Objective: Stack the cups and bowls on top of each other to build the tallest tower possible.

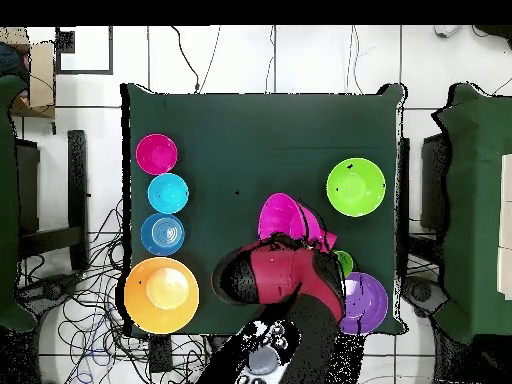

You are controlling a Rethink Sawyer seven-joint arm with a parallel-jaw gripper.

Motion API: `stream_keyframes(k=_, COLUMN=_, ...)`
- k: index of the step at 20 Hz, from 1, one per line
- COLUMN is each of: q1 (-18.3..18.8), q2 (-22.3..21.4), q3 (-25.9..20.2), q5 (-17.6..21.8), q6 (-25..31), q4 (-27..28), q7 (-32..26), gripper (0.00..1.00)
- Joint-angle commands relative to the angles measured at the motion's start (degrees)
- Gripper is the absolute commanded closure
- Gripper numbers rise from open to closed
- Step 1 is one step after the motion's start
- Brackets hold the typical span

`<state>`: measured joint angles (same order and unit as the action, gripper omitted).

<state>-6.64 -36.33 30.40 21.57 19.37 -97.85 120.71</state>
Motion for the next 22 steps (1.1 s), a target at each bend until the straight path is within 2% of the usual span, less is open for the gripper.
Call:
stream_keyframes(k=1, q1=-4.9, q2=6.6, q3=5.6, q5=0.4, q6=-6.3, q4=4.7, q7=13.5, gripper=1.0)
stream_keyframes(k=14, q1=-11.6, q2=13.7, q3=14.7, q5=-3.7, q6=-9.7, q4=5.9, q7=15.4, gripper=1.0)
stream_keyframes(k=22, q1=-17.7, q2=20.4, q3=22.2, q5=-6.5, q6=-11.2, q4=7.7, q7=18.7, gripper=1.0)
